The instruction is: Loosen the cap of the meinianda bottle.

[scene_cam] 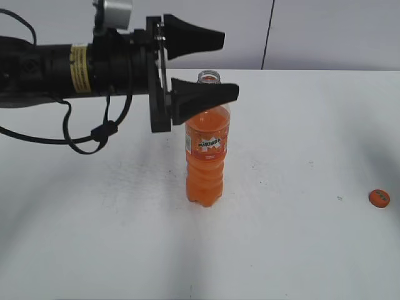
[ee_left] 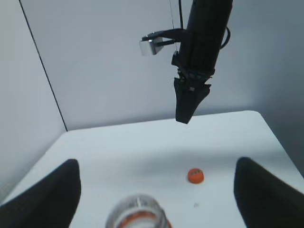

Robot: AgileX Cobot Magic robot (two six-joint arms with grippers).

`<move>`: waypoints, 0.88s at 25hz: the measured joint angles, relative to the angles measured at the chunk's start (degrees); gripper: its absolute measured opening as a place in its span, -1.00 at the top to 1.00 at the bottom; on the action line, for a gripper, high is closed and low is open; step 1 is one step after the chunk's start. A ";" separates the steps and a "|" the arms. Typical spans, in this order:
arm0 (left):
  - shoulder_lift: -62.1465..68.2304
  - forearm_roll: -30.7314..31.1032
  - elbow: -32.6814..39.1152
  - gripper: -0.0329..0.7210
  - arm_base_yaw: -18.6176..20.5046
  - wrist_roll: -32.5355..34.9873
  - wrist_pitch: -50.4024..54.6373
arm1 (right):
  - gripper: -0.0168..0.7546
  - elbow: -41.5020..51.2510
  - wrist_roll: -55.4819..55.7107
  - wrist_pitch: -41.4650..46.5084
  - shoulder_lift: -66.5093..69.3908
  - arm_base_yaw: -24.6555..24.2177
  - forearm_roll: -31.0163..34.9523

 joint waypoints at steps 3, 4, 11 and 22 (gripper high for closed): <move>-4.92 -0.61 0.00 -0.65 0.00 -2.62 0.37 | -0.27 0.00 0.00 2.38 -3.88 0.00 0.00; -6.63 -0.81 0.00 -0.65 0.00 -4.31 0.96 | -0.27 0.00 0.00 3.38 -5.37 0.00 0.00; -22.64 -1.24 0.00 -0.65 -0.05 -19.57 26.97 | -0.27 0.00 0.00 10.11 -16.18 0.00 0.06; -28.90 -27.63 0.02 -0.65 0.12 -8.63 100.72 | -0.28 0.00 0.00 19.46 -26.84 0.00 0.17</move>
